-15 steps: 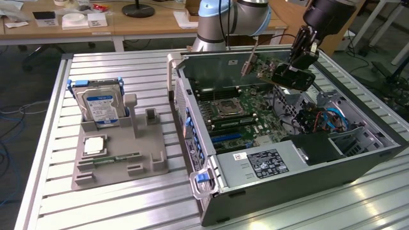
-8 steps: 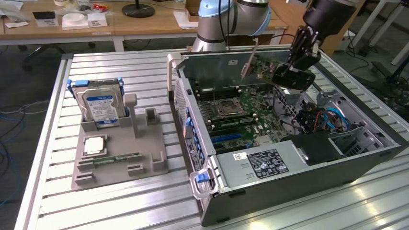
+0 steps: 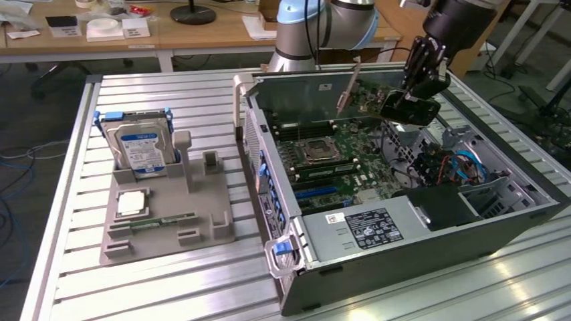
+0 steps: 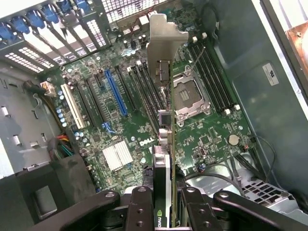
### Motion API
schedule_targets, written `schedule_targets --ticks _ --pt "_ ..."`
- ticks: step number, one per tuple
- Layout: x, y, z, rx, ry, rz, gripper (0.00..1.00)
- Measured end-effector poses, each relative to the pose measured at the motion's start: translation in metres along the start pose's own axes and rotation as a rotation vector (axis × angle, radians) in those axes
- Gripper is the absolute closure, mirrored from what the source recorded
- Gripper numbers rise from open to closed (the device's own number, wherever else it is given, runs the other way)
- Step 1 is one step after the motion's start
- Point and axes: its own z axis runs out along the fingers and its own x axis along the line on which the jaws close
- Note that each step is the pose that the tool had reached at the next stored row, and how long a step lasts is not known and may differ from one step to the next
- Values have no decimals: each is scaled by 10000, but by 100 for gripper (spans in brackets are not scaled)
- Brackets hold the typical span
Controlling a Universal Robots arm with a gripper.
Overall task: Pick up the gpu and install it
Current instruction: 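Insert the gpu into the slot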
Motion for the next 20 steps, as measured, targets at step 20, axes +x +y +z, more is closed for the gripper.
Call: schedule_targets --ticks 20 --pt "1 -1 14 -37 226 -1816 73"
